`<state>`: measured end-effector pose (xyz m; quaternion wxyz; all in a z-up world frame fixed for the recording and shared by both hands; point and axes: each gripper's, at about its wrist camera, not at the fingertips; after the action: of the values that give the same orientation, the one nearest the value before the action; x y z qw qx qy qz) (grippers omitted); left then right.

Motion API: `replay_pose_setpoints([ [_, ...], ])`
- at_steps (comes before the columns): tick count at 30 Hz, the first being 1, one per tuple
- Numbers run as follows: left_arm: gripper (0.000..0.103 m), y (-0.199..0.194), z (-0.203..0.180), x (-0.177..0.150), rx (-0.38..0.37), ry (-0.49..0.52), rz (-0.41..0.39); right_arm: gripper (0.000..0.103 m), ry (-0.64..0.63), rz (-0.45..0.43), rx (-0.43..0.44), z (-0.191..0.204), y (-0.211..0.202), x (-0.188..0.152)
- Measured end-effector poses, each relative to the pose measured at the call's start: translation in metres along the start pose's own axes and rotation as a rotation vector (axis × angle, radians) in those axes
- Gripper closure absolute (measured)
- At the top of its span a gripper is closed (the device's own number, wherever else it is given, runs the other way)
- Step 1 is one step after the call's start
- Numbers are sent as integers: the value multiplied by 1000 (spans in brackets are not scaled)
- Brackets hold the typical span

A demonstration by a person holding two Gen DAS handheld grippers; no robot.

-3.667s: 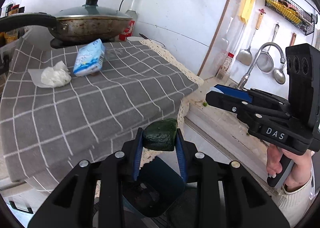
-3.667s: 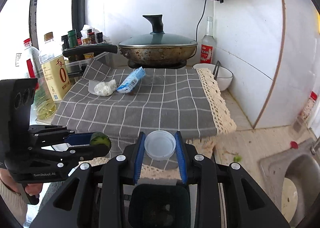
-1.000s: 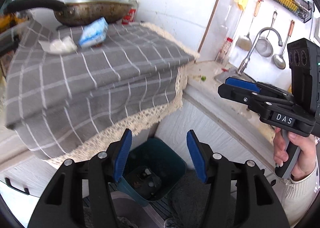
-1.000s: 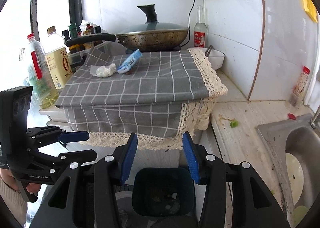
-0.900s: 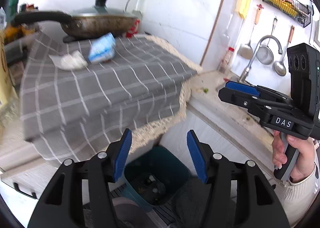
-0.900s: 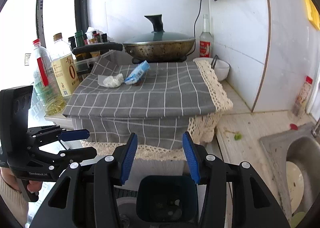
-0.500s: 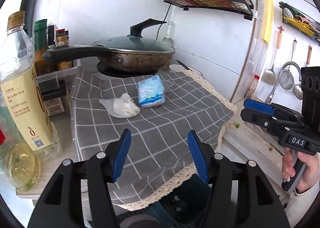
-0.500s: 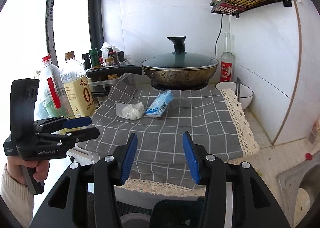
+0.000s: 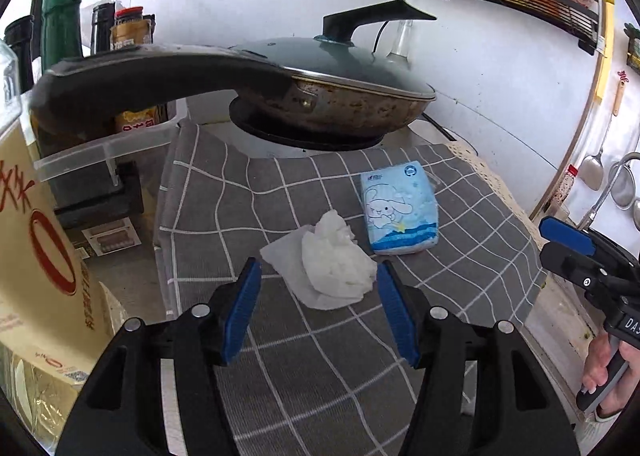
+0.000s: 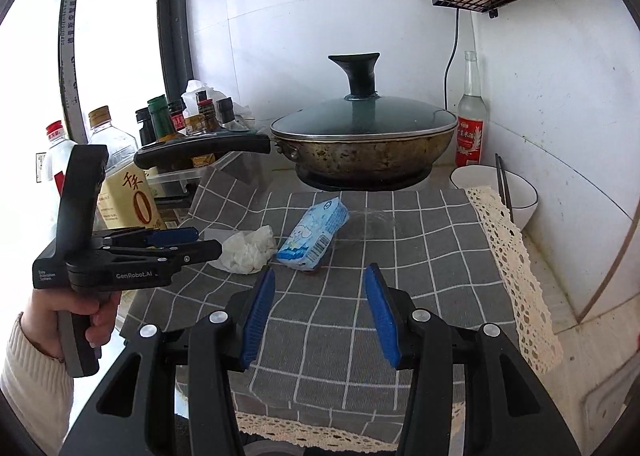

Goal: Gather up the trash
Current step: 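Grasp the white tissue with the left tool while the right tool grasps the blue packet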

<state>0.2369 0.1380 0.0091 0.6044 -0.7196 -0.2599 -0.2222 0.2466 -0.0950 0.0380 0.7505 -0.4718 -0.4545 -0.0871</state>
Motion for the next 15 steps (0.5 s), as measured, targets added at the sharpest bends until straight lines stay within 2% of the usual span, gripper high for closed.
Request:
replay_pose_setpoints([
  [5,41,16,10,11,-1,-17,27,56,6,-1,-4,-11,16,13],
  [7,52,18,8,12,-3,4,24,56,15,0,1,-16,23,18],
  [9,76,22,3,12,-3,35,29,56,40,3,26,-21,31,23],
  [11,91,25,1,11,-5,54,31,56,64,14,60,-24,41,27],
  [15,96,20,-4,9,-12,90,-6,54,70,47,96,-18,62,33],
])
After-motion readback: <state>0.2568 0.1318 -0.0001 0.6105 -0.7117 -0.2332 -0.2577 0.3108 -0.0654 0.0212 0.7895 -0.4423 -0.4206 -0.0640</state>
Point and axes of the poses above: each gripper's, at about its wrist camera, not at the fingertips, and y roughly the way its jaws point, z to its left, x to its top, and after that the axes turned 9 degrees about z, right-handed
